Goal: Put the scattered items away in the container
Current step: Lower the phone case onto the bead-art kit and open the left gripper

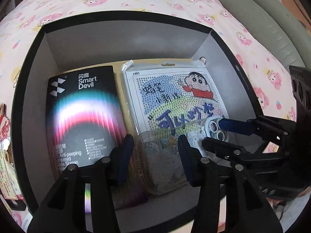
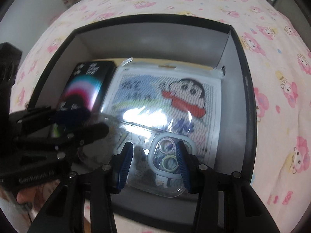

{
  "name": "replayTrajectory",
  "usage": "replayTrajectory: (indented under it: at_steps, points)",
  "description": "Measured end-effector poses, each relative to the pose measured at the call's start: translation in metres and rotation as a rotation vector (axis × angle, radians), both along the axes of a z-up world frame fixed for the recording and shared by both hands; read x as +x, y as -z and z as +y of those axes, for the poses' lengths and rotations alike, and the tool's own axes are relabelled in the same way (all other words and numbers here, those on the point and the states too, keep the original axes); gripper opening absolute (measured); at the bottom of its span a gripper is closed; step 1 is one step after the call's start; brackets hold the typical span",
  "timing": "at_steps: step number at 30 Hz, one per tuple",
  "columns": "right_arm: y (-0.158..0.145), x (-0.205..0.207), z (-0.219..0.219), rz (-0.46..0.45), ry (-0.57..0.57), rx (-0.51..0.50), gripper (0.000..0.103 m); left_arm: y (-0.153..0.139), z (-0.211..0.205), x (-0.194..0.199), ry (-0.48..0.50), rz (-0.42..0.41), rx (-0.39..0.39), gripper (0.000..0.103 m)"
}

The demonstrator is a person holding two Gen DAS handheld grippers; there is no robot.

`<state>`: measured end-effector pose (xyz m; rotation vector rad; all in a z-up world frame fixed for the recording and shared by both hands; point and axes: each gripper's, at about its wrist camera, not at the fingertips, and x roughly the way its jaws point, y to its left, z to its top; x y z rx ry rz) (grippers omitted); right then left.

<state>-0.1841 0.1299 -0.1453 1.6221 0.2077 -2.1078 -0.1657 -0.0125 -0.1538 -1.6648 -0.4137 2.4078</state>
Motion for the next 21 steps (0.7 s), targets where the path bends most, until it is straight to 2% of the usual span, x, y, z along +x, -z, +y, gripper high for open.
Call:
replayTrajectory:
  at_steps: [3, 7, 12, 17, 21]
  points:
    - [-0.009, -0.001, 0.010, -0.026, 0.027, -0.098, 0.041, -0.007, -0.009, 0.007, -0.041, 0.037, 0.020, 0.047]
    - [-0.021, -0.005, 0.012, 0.071, 0.047, -0.097, 0.041, -0.015, -0.010, 0.004, -0.081, 0.062, 0.006, 0.046]
    - [-0.031, -0.013, 0.025, 0.176, 0.108, -0.030, 0.041, -0.015, 0.006, -0.022, -0.060, 0.013, -0.083, 0.045]
    - [-0.052, -0.022, 0.049, 0.248, 0.184, -0.035, 0.041, -0.002, 0.034, -0.042, -0.026, -0.046, -0.133, 0.040]
    - [-0.055, -0.023, 0.056, 0.249, 0.192, -0.070, 0.041, 0.007, 0.041, -0.050, -0.036, -0.084, -0.105, 0.023]
